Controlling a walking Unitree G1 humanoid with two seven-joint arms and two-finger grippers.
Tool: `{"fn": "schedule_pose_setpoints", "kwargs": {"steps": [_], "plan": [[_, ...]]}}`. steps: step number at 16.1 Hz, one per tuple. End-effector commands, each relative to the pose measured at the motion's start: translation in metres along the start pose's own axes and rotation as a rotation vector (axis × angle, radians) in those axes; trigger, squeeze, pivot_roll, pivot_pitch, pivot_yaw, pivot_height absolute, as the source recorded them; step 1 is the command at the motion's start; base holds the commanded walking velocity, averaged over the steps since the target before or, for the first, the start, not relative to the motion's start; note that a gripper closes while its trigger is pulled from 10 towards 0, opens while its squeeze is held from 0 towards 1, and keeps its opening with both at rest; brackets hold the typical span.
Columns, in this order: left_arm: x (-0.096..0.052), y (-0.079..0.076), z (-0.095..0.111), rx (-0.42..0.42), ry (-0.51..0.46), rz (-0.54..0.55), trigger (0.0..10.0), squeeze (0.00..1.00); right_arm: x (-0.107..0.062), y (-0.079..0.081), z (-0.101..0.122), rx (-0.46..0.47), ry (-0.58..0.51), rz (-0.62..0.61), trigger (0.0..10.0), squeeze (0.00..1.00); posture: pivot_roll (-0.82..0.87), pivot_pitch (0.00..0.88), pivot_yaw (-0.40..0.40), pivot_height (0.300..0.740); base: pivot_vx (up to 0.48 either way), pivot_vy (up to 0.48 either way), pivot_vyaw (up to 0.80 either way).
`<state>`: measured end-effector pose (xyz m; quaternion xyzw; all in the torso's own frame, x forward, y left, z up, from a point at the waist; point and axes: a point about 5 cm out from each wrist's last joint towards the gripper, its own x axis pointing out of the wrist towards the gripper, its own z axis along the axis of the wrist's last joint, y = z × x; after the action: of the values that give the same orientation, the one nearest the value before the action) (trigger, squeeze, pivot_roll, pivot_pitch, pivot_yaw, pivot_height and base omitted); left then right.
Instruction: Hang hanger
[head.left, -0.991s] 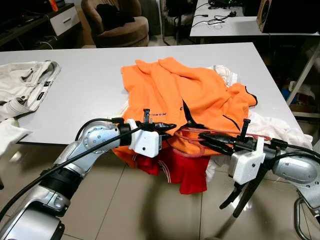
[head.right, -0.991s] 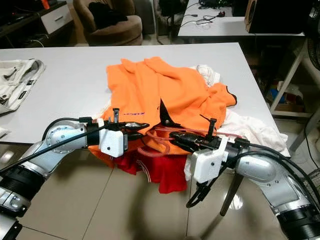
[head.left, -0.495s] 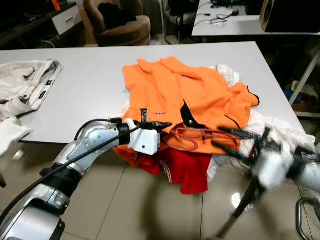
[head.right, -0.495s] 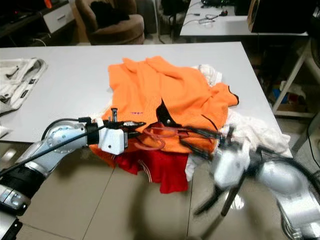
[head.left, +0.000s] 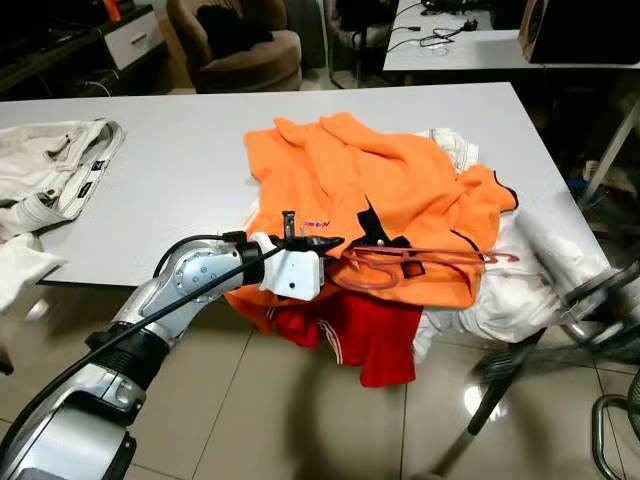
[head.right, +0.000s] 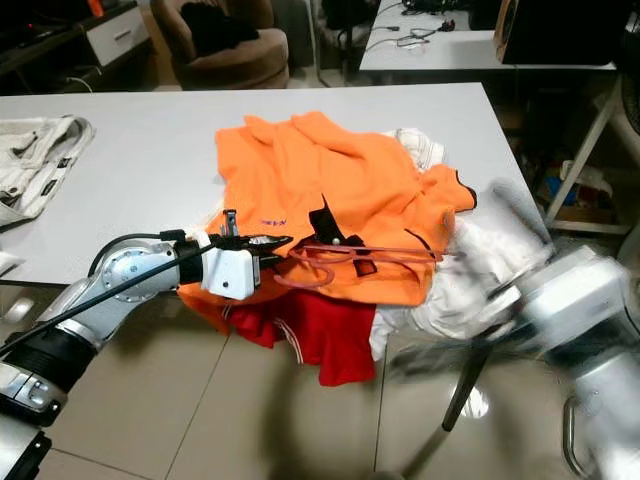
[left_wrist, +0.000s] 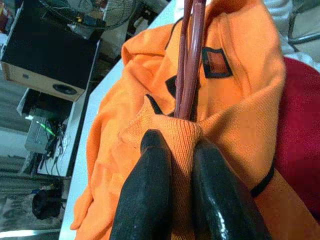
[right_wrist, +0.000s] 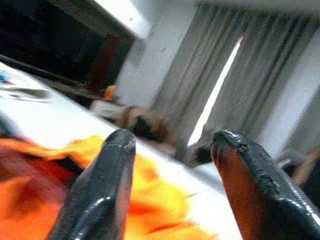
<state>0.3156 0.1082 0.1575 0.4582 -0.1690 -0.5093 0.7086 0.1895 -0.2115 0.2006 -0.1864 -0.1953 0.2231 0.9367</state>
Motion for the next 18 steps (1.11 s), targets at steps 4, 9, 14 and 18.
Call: {"fn": "schedule_pose_setpoints", "kwargs": {"steps": [4, 9, 14, 18], "plan": [[-0.012, 0.005, -0.006, -0.061, 0.004, 0.058, 0.0, 0.00, 0.011, 0.032, -0.018, 0.164, 0.163, -0.027, 10.0, 0.00, -0.25, 0.005, 0.160, 0.740, 0.000, 0.000, 0.00], [-0.016, 0.010, -0.009, -0.095, 0.024, 0.098, 0.0, 0.00, 0.014, 0.047, -0.010, 0.210, 0.134, -0.115, 10.0, 0.00, -0.23, 0.002, 0.137, 0.740, 0.000, 0.000, 0.00], [-0.015, 0.009, -0.003, -0.140, -0.030, 0.127, 0.0, 0.00, -0.002, 0.054, -0.037, 0.355, 0.354, -0.236, 10.0, 0.00, -0.25, 0.000, 0.127, 0.740, 0.000, 0.000, 0.00], [-0.015, 0.005, 0.000, -0.141, -0.055, 0.111, 0.0, 0.00, 0.004, 0.044, -0.049, 0.423, 0.379, -0.247, 10.0, 0.00, -0.25, 0.003, 0.131, 0.740, 0.000, 0.000, 0.00]]}}
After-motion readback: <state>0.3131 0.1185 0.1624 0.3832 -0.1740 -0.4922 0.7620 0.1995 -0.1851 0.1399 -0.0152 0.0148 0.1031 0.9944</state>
